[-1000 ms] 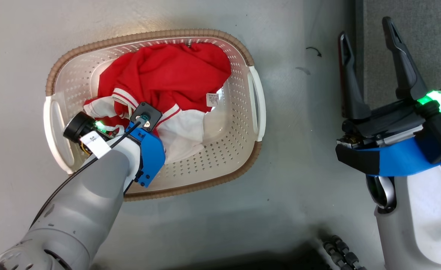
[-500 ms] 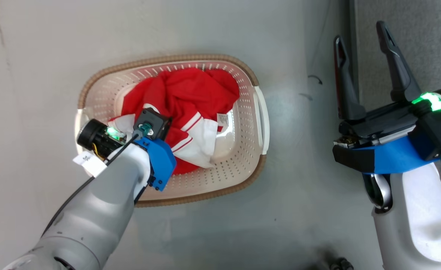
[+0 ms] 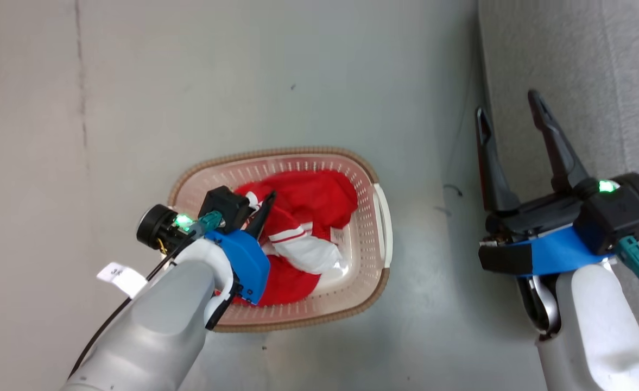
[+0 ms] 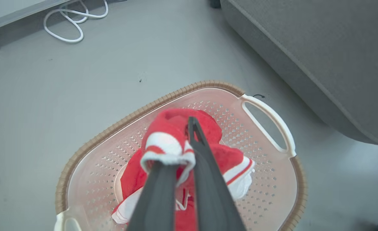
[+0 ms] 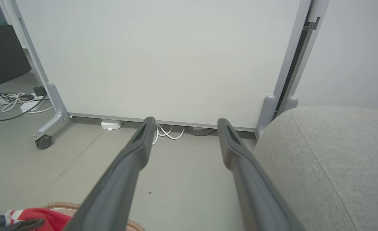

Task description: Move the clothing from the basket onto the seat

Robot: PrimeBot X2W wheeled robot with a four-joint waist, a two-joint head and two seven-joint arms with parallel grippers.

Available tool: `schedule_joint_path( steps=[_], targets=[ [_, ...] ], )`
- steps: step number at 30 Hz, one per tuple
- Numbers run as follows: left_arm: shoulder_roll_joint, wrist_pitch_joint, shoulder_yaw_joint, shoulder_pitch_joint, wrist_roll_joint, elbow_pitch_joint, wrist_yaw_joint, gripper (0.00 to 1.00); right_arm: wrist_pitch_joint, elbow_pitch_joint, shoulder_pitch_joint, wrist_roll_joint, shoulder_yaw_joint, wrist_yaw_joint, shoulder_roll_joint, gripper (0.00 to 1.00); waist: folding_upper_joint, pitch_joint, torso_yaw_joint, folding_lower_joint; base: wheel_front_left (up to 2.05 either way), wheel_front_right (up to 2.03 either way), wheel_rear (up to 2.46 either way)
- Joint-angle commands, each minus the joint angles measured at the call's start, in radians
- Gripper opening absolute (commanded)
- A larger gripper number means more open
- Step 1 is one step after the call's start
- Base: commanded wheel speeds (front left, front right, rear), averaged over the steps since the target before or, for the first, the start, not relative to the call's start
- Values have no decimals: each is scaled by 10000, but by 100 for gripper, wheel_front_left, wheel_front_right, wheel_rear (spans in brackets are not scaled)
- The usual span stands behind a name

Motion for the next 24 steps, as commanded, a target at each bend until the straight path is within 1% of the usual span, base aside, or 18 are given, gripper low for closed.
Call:
schedule_joint_path(
  steps=[1, 4, 12, 13, 18, 20, 21, 24],
  targets=[
    [128, -45, 434, 328, 226, -471, 50, 0, -35, 115, 284, 82, -50, 5, -39, 100, 0, -889, 103, 2, 0, 0, 0],
    [262, -45, 1100, 756, 499, -1095, 41, 0, -35, 247, 567, 150, -113, 5, -39, 100, 0, -1405, 134, 2, 0, 0, 0],
    [392, -47, 2817, 1635, 1275, -2911, -6, 0, -35, 501, 1201, 343, -110, 5, -39, 100, 0, -2625, 204, 2, 0, 0, 0],
    [392, -47, 2817, 1635, 1275, -2911, -6, 0, -35, 501, 1201, 343, -110, 5, -39, 100, 0, -2625, 204, 2, 0, 0, 0],
    [372, -46, 3666, 1996, 1754, -4219, -28, 0, -35, 605, 1547, 516, -67, 5, -39, 100, 0, -3369, 257, 2, 0, 0, 0],
    [374, -46, 3739, 2018, 1827, -4414, -13, 0, -35, 620, 1601, 540, -53, 5, -39, 100, 0, -3485, 261, 2, 0, 0, 0],
    [408, -47, 3883, 2007, 1930, -4821, -16, 0, -35, 653, 1734, 598, -22, 5, -39, 100, 0, -3695, 264, 2, 0, 0, 0],
    [434, -48, 4045, 1890, 1966, -5390, -18, 0, -35, 705, 1858, 662, 30, 5, -41, 100, 0, -3974, 257, 2, 0, 0, 0]
  ],
)
